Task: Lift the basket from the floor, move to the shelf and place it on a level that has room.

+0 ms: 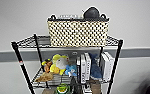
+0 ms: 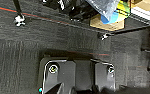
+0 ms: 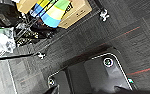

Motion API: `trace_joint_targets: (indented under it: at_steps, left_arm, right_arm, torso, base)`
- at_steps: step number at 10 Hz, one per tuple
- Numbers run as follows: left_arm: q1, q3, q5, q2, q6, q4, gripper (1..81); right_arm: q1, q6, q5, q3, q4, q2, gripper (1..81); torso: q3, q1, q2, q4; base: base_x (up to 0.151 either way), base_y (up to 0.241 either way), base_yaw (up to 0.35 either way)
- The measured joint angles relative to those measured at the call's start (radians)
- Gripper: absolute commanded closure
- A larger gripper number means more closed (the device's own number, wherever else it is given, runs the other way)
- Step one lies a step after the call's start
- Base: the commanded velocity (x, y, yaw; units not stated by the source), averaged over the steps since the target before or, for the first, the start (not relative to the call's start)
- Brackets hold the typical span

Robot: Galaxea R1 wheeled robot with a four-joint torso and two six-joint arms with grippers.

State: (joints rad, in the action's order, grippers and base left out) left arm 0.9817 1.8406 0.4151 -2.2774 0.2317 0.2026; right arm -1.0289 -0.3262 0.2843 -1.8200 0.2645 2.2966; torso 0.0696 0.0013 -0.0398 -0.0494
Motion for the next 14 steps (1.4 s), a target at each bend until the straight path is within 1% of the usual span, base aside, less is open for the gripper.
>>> trace_joint_targets:
  at_steps: [1, 4, 6, 8, 10, 12, 14]
  left_arm:
    - [0.025, 0.062, -0.025, -0.042, -0.020, -0.003, 1.0]
    - [0.100, 0.186, -0.072, -0.162, -0.068, -0.005, 1.0]
    - [0.151, 0.270, -0.085, -0.223, -0.095, -0.006, 1.0]
    - [0.175, 0.364, -0.115, -0.284, -0.108, -0.006, 1.0]
    - [0.218, 0.436, -0.140, -0.354, -0.136, -0.007, 1.0]
    - [0.261, 0.508, -0.153, -0.405, -0.157, -0.007, 1.0]
    - [0.273, 0.581, -0.180, -0.449, -0.183, -0.008, 1.0]
  right_arm:
    - [-0.050, 0.023, -0.032, -0.070, -0.001, 0.052, 1.0]
    - [-0.141, 0.079, -0.084, -0.211, -0.001, 0.179, 1.0]
    - [-0.191, 0.119, -0.111, -0.330, -0.001, 0.248, 1.0]
    - [-0.238, 0.151, -0.153, -0.426, -0.001, 0.314, 1.0]
    - [-0.292, 0.181, -0.174, -0.503, -0.001, 0.387, 1.0]
    - [-0.310, 0.205, -0.200, -0.587, -0.001, 0.442, 1.0]
    - [-0.325, 0.227, -0.225, -0.661, -0.001, 0.497, 1.0]
  torso:
    - [0.000, 0.000, 0.000, 0.000]
    - [-0.001, 0.000, 0.000, 0.000]
    - [-0.001, 0.000, 0.000, 0.000]
    - [-0.002, -0.001, 0.000, 0.000]
    - [-0.002, -0.001, 0.000, 0.000]
    - [-0.002, -0.002, 0.000, 0.000]
    - [-0.002, -0.002, -0.001, 0.000]
  base:
    - [0.000, 0.000, 0.000]
    - [0.000, 0.000, 0.000]
    - [0.000, 0.000, 0.000]
    - [0.000, 0.000, 0.000]
    - [0.000, 0.000, 0.000]
    - [0.000, 0.000, 0.000]
    - [0.000, 0.000, 0.000]
